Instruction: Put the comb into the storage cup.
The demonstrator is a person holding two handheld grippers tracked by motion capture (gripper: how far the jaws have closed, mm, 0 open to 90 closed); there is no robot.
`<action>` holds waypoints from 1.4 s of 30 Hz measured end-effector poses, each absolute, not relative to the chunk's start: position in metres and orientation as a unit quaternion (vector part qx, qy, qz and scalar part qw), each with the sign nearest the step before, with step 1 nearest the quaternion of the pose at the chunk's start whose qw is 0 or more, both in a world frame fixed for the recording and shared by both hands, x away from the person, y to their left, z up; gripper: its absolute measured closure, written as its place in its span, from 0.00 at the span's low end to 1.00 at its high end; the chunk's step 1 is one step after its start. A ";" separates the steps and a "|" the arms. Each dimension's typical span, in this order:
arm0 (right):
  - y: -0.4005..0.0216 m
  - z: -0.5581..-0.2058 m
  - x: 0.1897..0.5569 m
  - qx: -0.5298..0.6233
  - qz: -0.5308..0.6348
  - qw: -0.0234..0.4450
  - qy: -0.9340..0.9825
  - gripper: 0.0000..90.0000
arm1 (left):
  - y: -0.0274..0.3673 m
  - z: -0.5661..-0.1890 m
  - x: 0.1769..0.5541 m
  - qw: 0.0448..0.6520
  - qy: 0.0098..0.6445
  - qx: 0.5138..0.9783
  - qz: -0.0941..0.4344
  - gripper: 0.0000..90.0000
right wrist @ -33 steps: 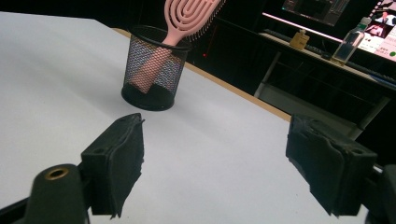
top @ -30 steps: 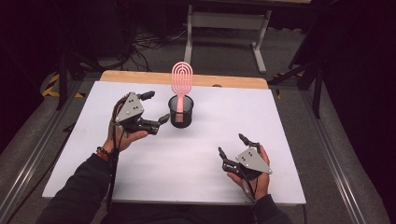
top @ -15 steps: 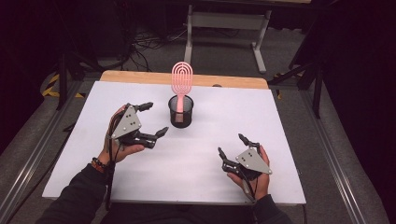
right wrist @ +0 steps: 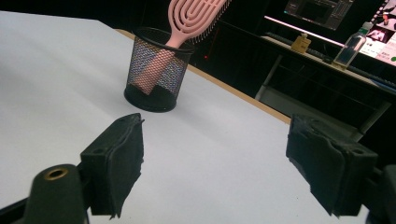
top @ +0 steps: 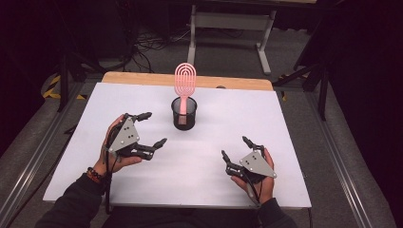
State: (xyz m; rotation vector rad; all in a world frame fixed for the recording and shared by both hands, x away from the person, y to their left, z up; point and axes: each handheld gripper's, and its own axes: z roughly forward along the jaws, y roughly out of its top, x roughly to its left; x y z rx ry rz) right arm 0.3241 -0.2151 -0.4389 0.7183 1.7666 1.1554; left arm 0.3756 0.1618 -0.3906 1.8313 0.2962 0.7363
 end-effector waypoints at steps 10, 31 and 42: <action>-0.215 -0.439 0.324 0.287 0.465 0.441 0.712 0.22 | 0.173 -0.400 0.366 0.536 0.122 0.776 0.308 0.11; -0.218 -0.439 0.321 0.285 0.465 0.443 0.712 0.20 | 0.187 -0.429 0.357 0.509 0.117 0.794 0.312 0.10; -0.223 -0.439 0.318 0.285 0.470 0.439 0.710 0.18 | 0.203 -0.445 0.352 0.512 0.144 0.794 0.296 0.10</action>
